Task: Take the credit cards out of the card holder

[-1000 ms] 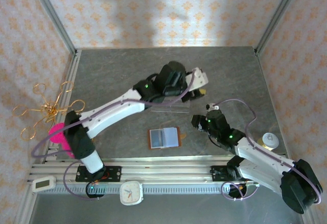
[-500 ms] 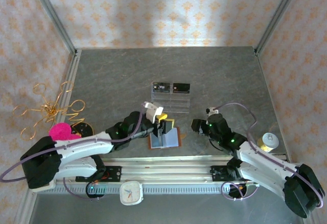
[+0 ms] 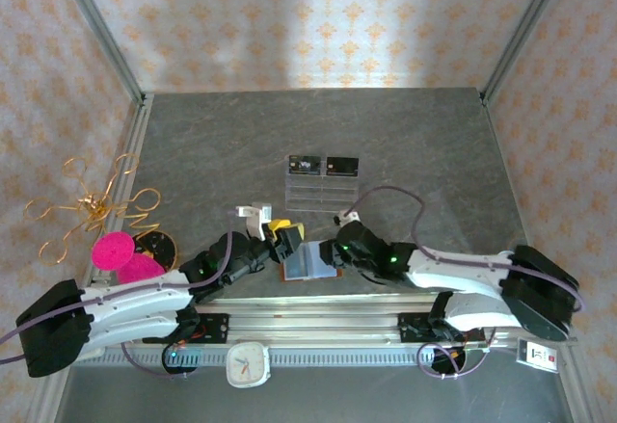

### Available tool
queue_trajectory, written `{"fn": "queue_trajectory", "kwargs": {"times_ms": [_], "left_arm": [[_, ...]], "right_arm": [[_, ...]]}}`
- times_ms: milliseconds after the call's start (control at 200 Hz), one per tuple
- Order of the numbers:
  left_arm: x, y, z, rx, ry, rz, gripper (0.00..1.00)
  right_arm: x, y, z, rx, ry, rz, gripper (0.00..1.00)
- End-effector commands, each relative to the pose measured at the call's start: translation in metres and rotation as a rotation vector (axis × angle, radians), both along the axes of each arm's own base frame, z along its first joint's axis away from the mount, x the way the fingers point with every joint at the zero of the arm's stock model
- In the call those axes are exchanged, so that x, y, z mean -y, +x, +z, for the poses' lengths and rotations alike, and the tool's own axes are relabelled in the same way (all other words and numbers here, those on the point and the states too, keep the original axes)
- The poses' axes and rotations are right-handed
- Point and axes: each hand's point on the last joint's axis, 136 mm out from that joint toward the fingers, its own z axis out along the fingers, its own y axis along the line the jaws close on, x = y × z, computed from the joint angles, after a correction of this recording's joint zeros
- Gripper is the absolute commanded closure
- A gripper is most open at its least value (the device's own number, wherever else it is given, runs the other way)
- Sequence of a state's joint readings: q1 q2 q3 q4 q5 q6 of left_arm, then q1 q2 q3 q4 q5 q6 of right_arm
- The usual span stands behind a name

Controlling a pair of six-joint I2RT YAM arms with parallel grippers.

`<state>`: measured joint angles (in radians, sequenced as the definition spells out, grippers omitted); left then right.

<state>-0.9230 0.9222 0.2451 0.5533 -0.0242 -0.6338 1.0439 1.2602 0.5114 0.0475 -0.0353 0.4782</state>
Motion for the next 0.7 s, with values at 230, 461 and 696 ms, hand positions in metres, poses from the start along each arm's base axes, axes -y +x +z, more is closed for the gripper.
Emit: {"fn": "queue_trajectory", "kwargs": {"times_ms": [230, 461, 696], "left_arm": [[-0.019, 0.011, 0.001, -0.032, 0.010, 0.137, 0.48], [-0.017, 0.014, -0.003, -0.053, 0.034, 0.149, 0.48], [-0.019, 0.014, -0.005, -0.063, 0.033, 0.158, 0.48]], "right_arm": [[-0.049, -0.012, -0.008, 0.149, -0.134, 0.141, 0.62], [-0.071, -0.017, -0.022, 0.189, -0.209, 0.184, 0.61], [-0.065, -0.014, -0.042, 0.207, -0.340, 0.174, 0.62]]}}
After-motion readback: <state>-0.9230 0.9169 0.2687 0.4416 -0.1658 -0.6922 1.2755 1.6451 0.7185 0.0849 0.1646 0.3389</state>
